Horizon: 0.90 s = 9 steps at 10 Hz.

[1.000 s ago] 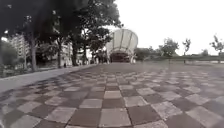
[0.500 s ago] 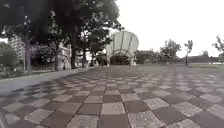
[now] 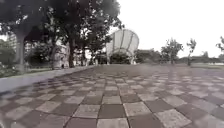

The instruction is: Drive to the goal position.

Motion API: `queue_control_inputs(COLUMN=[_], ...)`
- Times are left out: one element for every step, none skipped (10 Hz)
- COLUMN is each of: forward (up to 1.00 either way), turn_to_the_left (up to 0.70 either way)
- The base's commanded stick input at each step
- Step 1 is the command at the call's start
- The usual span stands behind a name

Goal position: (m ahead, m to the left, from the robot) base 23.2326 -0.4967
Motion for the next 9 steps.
queue_control_inputs(forward=[1.00, 1.00, 1.00, 1.00, 1.00, 1.00, 1.00, 1.00, 1.00], turn_to_the_left=[0.00, 0.00, 0.00, 0.00, 0.00, 0.00, 0.00, 0.00, 0.00])
